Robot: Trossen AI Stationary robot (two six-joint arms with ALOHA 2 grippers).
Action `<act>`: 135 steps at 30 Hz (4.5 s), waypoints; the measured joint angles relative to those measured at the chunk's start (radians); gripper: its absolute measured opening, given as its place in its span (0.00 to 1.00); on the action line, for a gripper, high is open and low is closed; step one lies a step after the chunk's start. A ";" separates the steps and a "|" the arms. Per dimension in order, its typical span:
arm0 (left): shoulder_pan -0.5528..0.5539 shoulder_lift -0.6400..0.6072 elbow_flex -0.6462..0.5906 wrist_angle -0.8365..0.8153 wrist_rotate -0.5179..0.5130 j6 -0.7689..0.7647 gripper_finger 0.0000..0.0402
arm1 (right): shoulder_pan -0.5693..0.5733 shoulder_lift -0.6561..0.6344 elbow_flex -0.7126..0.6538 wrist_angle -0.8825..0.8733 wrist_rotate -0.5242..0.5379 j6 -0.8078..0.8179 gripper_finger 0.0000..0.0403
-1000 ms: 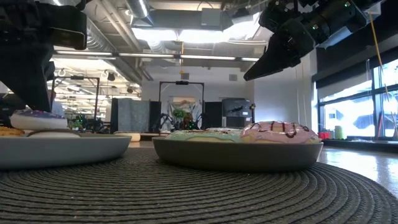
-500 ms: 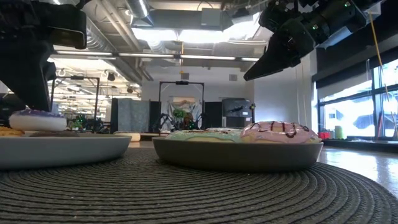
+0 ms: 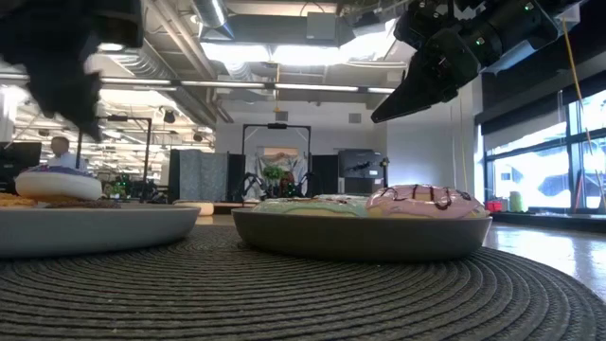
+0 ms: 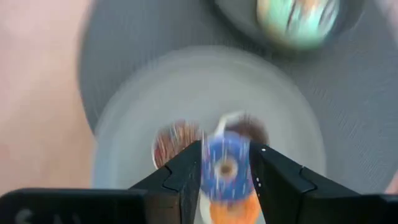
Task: Pick & Place donuts
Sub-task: Put the big black donut on the black plate
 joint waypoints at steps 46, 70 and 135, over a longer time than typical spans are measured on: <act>1.367 0.286 0.000 0.354 0.195 0.650 0.32 | -0.079 0.000 0.000 0.000 -0.001 -0.047 0.25; 1.366 0.326 0.000 0.375 0.122 0.715 0.07 | -0.079 0.000 0.000 -0.001 -0.001 -0.049 0.25; 0.137 0.657 0.624 0.153 -0.231 1.004 0.01 | -0.226 -0.001 0.000 -0.187 0.000 0.064 0.25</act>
